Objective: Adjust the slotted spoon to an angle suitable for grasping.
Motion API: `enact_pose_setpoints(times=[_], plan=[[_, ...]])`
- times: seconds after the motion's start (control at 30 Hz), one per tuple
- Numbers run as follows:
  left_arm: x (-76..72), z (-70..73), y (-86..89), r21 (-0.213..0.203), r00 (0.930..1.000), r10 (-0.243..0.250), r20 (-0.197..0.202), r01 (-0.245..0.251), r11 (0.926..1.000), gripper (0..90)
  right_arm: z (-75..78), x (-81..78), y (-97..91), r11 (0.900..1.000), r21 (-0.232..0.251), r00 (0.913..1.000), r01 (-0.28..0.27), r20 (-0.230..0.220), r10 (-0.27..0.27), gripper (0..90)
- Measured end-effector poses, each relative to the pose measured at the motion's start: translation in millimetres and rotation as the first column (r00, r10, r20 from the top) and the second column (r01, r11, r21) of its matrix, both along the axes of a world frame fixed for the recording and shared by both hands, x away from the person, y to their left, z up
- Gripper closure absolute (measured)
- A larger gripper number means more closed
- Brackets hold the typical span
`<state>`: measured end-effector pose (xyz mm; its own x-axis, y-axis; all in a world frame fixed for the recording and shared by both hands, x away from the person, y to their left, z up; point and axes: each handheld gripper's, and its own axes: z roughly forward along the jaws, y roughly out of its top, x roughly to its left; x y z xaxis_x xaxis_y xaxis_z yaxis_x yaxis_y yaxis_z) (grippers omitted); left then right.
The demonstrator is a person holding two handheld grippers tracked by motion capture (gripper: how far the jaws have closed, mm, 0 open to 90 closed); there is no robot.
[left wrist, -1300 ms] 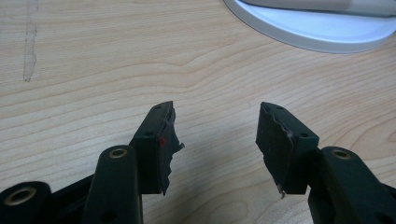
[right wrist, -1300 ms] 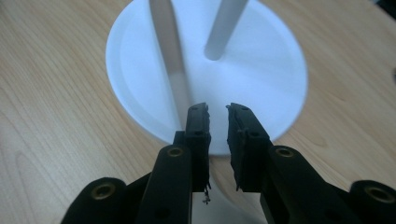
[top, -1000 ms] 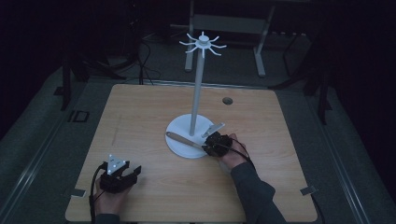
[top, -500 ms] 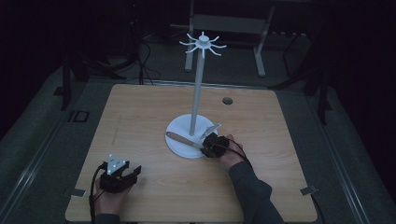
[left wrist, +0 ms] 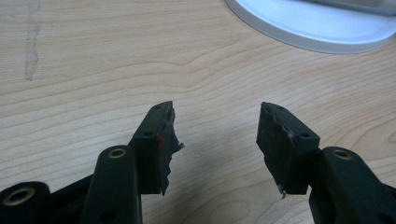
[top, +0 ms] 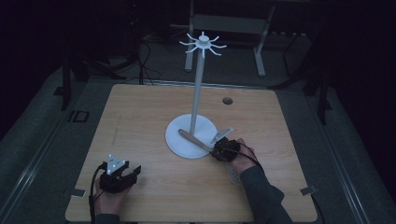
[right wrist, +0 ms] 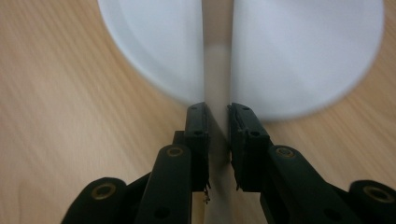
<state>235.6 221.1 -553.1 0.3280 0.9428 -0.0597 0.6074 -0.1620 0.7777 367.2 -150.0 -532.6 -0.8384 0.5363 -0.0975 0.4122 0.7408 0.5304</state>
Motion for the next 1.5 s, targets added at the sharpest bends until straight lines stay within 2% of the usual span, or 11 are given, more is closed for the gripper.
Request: enact_pose_setpoints(times=[0.17, 0.3, 0.53, 0.63, 0.83, 0.93, 1.0, 1.1, 1.23, 1.4, 1.5], plan=[[0.1, -0.5, -1.2, 0.001, 1.0000, 0.000, 0.000, 0.000, 1.0000, 46.7, -0.7, -14.8, -29.1, 0.9998, 0.013, 0.9998, 0.017, -0.004, -0.017, 78.0], [0.1, -0.6, -1.7, 0.003, 1.0000, -0.002, -0.001, 0.002, 1.0000, 46.7, -1.8, -23.6, -48.2, 0.9993, 0.000, 0.9993, 0.036, -0.011, -0.036, 77.9], [0.6, -1.1, -2.5, 0.008, 1.0000, -0.003, -0.007, 0.003, 1.0000, 46.7, -0.9, -26.0, -67.6, 0.9980, -0.011, 0.9973, 0.062, -0.039, -0.063, 77.1], [0.8, -1.3, -3.2, 0.008, 1.0000, -0.006, -0.007, 0.006, 1.0000, 46.7, 1.5, -21.9, -63.0, 0.9974, -0.019, 0.9972, 0.069, -0.027, -0.069, 71.1], [0.4, -0.7, -2.2, 0.003, 1.0000, -0.003, -0.004, 0.003, 1.0000, 46.7, 7.3, -4.1, -40.3, 0.9978, -0.030, 0.9975, 0.060, -0.035, -0.061, 69.0], [0.3, -0.5, -1.8, 0.000, 1.0000, -0.002, -0.001, 0.002, 1.0000, 46.7, 6.7, 6.4, -30.0, 0.9970, -0.050, 0.9967, 0.059, -0.053, -0.062, 68.6], [0.2, -0.4, -1.8, -0.003, 1.0000, -0.002, 0.002, 0.002, 1.0000, 46.7, 4.7, 12.0, -24.3, 0.9966, -0.063, 0.9947, 0.053, -0.085, -0.059, 68.6], [0.4, -0.4, -1.5, -0.003, 1.0000, -0.002, 0.003, 0.002, 1.0000, 46.7, 1.3, 16.8, -17.6, 0.9948, -0.096, 0.9931, 0.034, -0.109, -0.044, 70.3], [0.4, -0.4, -2.2, -0.001, 1.0000, -0.004, 0.000, 0.004, 1.0000, 46.6, -3.9, 21.4, -14.1, 0.9912, -0.128, 0.9884, 0.036, -0.142, -0.054, 70.1], [0.6, -0.5, -2.2, 0.003, 1.0000, -0.004, -0.003, 0.004, 1.0000, 46.5, -3.4, 23.2, -10.8, 0.9889, -0.144, 0.9869, 0.035, -0.151, -0.057, 71.8], [0.5, -0.5, -2.5, 0.006, 1.0000, -0.007, -0.004, 0.007, 1.0000, 46.5, -3.3, 25.0, -11.6, 0.9905, -0.132, 0.9820, 0.037, -0.179, -0.061, 73.9]])
